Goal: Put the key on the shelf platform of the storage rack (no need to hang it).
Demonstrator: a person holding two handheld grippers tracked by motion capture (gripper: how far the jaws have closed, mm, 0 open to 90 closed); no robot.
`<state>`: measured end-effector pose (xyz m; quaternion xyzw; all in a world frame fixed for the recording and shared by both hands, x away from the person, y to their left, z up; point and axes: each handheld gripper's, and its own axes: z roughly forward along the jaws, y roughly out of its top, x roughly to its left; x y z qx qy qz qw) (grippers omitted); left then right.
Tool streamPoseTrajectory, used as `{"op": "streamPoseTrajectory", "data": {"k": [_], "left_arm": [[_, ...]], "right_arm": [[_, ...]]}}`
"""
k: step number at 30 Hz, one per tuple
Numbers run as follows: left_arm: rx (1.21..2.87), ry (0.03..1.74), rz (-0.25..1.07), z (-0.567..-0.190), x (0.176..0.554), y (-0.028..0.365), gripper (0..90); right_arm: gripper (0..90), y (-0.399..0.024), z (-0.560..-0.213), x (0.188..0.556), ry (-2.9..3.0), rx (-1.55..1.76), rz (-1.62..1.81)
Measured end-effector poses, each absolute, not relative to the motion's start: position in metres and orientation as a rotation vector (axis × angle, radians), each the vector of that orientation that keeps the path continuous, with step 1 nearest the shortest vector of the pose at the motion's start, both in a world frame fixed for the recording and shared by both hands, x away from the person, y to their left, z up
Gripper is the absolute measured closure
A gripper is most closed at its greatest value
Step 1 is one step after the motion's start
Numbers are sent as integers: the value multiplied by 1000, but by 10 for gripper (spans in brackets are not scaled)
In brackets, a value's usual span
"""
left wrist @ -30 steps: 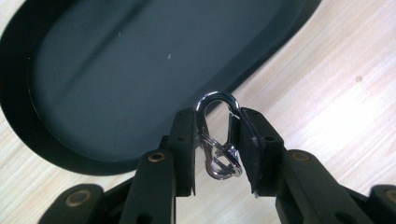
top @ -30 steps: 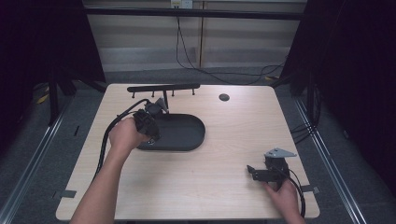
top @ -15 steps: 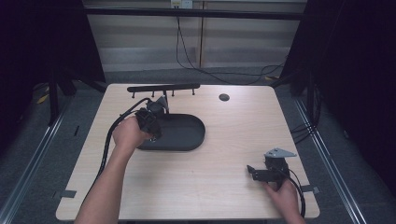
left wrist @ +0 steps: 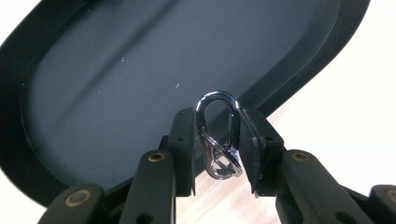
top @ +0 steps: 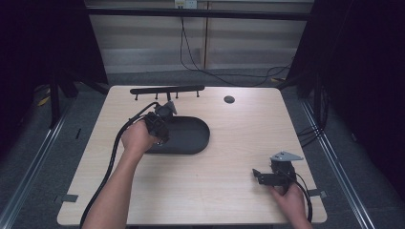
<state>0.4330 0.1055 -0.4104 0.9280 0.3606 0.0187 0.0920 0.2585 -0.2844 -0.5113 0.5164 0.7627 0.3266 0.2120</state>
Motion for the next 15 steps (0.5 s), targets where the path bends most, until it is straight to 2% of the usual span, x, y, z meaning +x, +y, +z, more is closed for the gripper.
{"op": "streamPoseTrajectory", "data": {"k": [15], "left_arm": [[2763, 1068, 78, -424, 438, 98, 676]], "right_arm": [[129, -284, -511, 259, 2119, 1433, 907]]}}
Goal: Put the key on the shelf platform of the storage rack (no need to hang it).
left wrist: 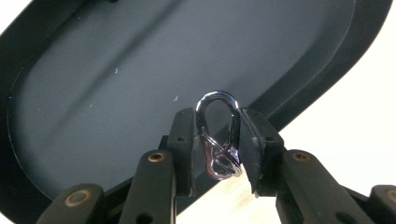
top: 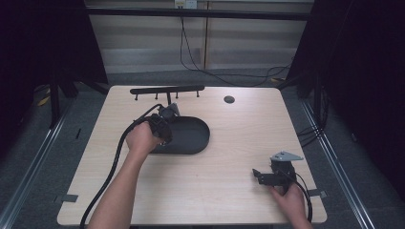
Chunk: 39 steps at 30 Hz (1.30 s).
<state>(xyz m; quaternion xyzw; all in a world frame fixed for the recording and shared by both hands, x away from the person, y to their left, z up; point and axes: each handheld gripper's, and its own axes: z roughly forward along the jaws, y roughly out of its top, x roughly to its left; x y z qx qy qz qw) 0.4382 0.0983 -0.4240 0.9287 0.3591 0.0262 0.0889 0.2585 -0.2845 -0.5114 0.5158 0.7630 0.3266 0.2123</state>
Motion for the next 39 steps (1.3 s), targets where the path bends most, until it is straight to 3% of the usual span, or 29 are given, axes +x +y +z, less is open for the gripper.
{"op": "streamPoseTrajectory", "data": {"k": [39], "left_arm": [[2708, 1136, 126, -452, 447, 92, 673]], "right_arm": [[129, -284, -511, 259, 2119, 1435, 907]]}}
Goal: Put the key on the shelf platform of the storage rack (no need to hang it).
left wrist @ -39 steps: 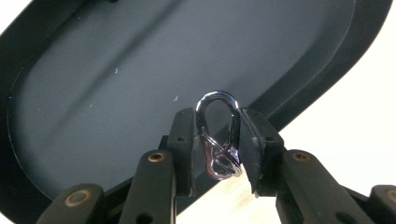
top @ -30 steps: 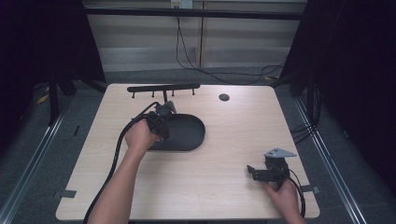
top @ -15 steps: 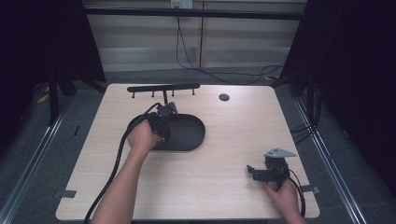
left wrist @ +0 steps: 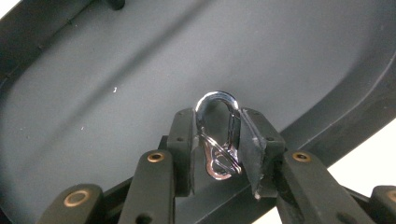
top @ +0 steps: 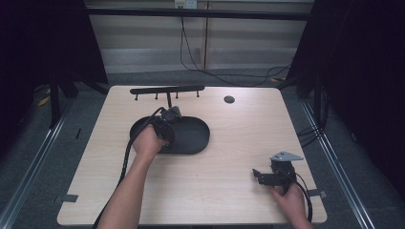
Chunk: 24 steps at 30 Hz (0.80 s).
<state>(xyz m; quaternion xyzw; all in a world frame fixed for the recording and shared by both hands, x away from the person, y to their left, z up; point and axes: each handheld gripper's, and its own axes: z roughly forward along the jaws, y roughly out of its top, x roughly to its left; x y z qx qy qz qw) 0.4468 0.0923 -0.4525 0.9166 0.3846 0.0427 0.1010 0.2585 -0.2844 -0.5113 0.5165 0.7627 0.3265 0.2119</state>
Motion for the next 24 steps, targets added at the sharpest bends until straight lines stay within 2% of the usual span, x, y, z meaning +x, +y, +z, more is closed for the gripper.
{"op": "streamPoseTrajectory", "data": {"k": [24], "left_arm": [[2695, 1177, 121, -462, 453, 94, 670]], "right_arm": [[128, -284, -511, 259, 2119, 1432, 907]]}}
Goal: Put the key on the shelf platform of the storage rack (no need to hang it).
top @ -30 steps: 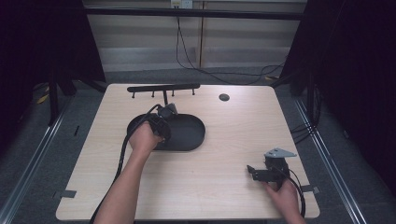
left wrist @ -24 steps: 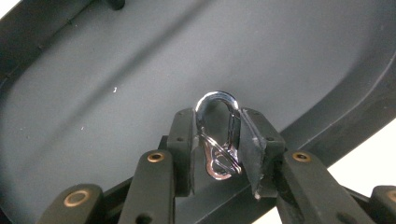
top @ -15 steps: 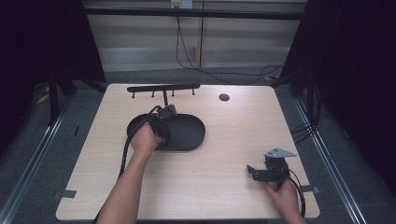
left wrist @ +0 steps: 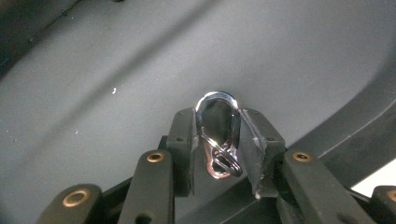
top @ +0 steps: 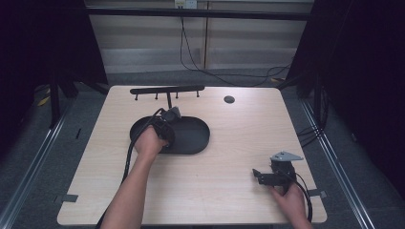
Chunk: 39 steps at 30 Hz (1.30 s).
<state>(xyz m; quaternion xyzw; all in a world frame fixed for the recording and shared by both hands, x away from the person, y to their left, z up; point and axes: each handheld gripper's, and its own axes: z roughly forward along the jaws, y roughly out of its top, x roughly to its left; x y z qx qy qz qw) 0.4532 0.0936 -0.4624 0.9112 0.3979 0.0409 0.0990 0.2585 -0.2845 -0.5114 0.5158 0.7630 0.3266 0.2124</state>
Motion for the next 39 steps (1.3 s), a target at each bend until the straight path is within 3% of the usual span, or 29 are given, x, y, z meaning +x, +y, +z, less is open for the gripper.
{"op": "streamPoseTrajectory", "data": {"k": [15, 27, 39], "left_arm": [[2682, 1188, 123, -462, 455, 96, 676], [2692, 1202, 133, -463, 454, 99, 573], [2673, 1191, 141, -457, 450, 104, 544]], "right_arm": [[129, -284, -511, 259, 2119, 1434, 907], [129, -284, -511, 259, 2119, 1434, 907], [129, -284, -511, 259, 2119, 1432, 907]]}}
